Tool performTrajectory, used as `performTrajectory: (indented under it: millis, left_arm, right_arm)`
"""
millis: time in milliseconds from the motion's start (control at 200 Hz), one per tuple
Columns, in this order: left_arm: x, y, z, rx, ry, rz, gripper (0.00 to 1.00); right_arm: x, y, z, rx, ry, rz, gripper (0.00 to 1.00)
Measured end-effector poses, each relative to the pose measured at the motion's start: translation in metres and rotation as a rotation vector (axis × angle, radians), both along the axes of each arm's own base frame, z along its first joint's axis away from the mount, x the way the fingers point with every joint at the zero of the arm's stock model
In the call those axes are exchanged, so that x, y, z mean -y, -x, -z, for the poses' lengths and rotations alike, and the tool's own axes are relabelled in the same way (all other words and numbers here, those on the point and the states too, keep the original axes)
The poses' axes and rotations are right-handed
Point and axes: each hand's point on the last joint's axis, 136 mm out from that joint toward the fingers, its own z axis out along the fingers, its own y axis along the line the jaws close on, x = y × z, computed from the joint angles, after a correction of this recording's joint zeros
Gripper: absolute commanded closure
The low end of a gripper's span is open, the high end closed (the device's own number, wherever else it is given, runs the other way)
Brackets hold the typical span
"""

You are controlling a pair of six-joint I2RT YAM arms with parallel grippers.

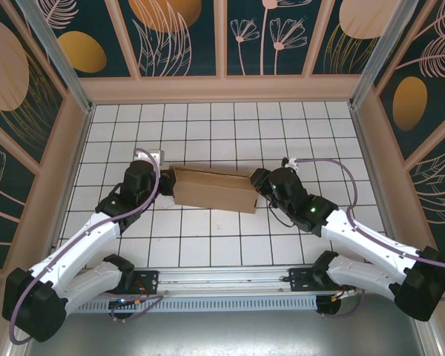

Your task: Fold the paper box

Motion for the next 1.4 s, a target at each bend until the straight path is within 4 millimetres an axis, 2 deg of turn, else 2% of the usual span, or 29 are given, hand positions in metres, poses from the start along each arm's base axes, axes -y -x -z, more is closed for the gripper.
performTrajectory:
  millis: [120,415,495,560,666,736,846,936,1006,1181,1401]
  left_arm:
    - [-0.002,0.006,-0.001,-0.013,0.006,-0.001,0.72]
    - [0.003,0.01,-0.04,0.032,0.076,0.019,0.8]
    - [0.003,0.01,-0.048,0.039,0.092,0.016,0.77]
    - [0.004,0.009,-0.055,0.041,0.11,0.007,0.68]
    - [0.007,0.001,-0.063,0.035,0.133,-0.008,0.63]
    - [0.008,-0.006,-0.059,0.014,0.138,-0.025,0.63]
    - [0.005,-0.019,-0.04,-0.047,0.145,-0.058,0.64]
    - [0.003,-0.026,-0.028,-0.081,0.16,-0.079,0.7]
    - [0.005,-0.027,-0.026,-0.082,0.183,-0.078,0.74]
    - [0.012,-0.02,-0.021,-0.067,0.266,-0.044,0.83]
    - [0.009,-0.004,-0.002,-0.079,0.303,-0.04,0.84]
  right_arm:
    - [0.003,0.0,-0.003,0.019,0.018,-0.002,0.66]
    - [0.006,-0.002,-0.004,0.041,0.047,0.003,0.66]
    - [0.005,-0.002,-0.004,0.045,0.052,0.0,0.66]
    - [0.006,-0.002,-0.003,0.049,0.055,-0.002,0.66]
    - [0.006,-0.002,-0.004,0.058,0.053,0.0,0.67]
    - [0.007,-0.002,-0.003,0.062,0.05,0.001,0.67]
    - [0.007,-0.002,-0.004,0.069,0.046,0.001,0.67]
    - [0.007,-0.002,-0.004,0.074,0.047,-0.001,0.67]
    - [0.007,-0.002,-0.003,0.078,0.05,-0.003,0.68]
    - [0.009,-0.001,0.0,0.093,0.058,-0.003,0.71]
    - [0.007,0.004,0.008,0.097,0.07,-0.02,0.71]
